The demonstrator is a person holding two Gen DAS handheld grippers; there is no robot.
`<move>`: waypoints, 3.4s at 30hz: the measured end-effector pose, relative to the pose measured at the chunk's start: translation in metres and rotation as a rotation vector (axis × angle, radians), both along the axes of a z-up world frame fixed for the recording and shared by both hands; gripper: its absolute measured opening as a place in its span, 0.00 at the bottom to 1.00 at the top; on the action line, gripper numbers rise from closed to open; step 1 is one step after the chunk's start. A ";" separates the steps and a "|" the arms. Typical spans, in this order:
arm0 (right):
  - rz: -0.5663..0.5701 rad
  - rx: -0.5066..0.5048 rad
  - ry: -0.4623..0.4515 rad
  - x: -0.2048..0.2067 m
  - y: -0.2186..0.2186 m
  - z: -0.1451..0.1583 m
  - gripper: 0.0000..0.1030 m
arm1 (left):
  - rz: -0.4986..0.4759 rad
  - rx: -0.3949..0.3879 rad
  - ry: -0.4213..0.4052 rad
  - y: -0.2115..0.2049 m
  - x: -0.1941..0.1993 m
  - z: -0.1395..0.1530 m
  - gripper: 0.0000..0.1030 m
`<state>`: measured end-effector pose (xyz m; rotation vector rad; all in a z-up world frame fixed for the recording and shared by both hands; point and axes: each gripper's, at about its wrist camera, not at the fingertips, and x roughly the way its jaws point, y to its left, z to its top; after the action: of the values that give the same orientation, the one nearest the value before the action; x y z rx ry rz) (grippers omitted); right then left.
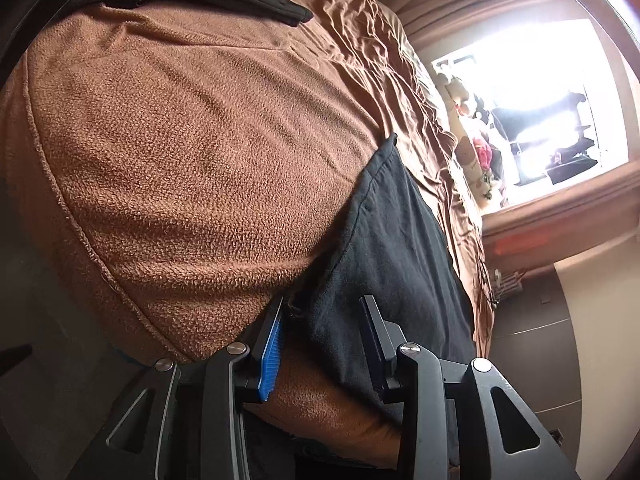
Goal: Fold small clothes
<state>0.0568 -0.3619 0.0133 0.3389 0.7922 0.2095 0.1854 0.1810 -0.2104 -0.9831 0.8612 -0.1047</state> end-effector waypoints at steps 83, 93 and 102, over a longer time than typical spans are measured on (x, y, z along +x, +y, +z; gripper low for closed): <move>0.302 -0.103 0.269 0.194 0.147 -0.066 0.00 | -0.042 -0.207 -0.182 -0.011 0.030 0.088 0.07; 0.368 -0.053 0.248 0.146 0.152 -0.076 0.00 | -0.145 -0.197 -0.253 -0.048 0.051 0.137 0.07; 0.399 -0.029 0.244 0.121 0.151 -0.085 0.00 | -0.241 -0.178 -0.286 -0.093 0.069 0.167 0.07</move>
<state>0.1777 -0.2110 -0.0720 0.1771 1.1001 0.5377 0.2541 0.0885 -0.0436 -0.9969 0.7102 -0.5230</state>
